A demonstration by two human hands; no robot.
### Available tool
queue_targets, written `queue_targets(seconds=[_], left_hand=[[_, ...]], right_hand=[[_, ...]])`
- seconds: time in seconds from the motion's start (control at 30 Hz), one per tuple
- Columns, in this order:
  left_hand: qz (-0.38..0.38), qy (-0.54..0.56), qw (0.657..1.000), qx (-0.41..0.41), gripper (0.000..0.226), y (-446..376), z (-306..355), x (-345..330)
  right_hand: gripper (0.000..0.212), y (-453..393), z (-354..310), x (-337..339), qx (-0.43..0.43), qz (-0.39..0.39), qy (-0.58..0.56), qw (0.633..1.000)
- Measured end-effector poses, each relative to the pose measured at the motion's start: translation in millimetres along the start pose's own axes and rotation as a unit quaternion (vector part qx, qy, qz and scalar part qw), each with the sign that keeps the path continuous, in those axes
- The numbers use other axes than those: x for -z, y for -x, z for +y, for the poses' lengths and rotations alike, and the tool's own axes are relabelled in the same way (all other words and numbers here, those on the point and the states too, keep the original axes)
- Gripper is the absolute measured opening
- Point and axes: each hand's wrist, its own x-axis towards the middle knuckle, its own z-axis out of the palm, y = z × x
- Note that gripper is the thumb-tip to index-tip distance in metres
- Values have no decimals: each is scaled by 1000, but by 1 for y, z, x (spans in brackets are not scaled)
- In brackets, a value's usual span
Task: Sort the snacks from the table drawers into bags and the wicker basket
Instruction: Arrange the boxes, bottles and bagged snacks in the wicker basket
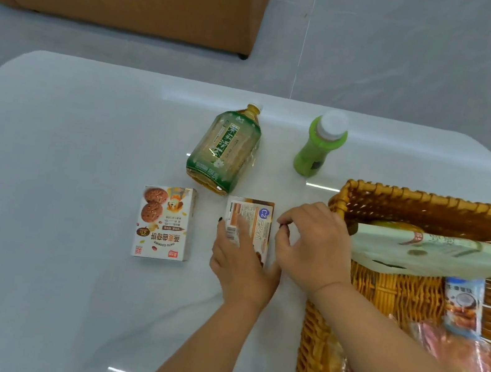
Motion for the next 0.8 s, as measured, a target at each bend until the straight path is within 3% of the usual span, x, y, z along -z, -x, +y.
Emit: queue_targets(seconds=[0.1,0.23,0.3,0.33,0.37,0.43,0.47,0.53,0.6,0.7,0.8], left_hand=[[20,-3,999,34,100,-7,-2,-1],[-6,-46,999,28,104,-10,-19,11],[3,4,1000,25,100,-11,-19,29],[8,81,996,44,91,-8,-13,43],[7,195,977,83,78,-3,-3,58],[-37,414,892,178,50,13,20,87],[-68,474,858,186,33,20,28,100],[-127,552,810,150,15,35,40,120],[-193,623,749,118,20,47,49,133],[-287,680,666,110,31,53,63,134],[-304,680,658,109,40,53,72,123]], right_hand=[[7,0,2,0,-8,11,-24,1000],[3,1,4,1,-14,20,-55,998],[5,1,3,3,-16,29,-74,997],[6,0,3,4,-16,34,-84,996],[7,0,3,6,-19,38,-95,995],[11,1,0,12,-60,48,-157,985],[16,1,-4,17,-110,48,-217,969],[24,2,-13,35,-240,44,-356,902],[24,9,-17,53,-330,72,-444,830],[23,21,-13,74,-386,103,-513,760],[27,36,-7,82,-398,104,-521,748]])
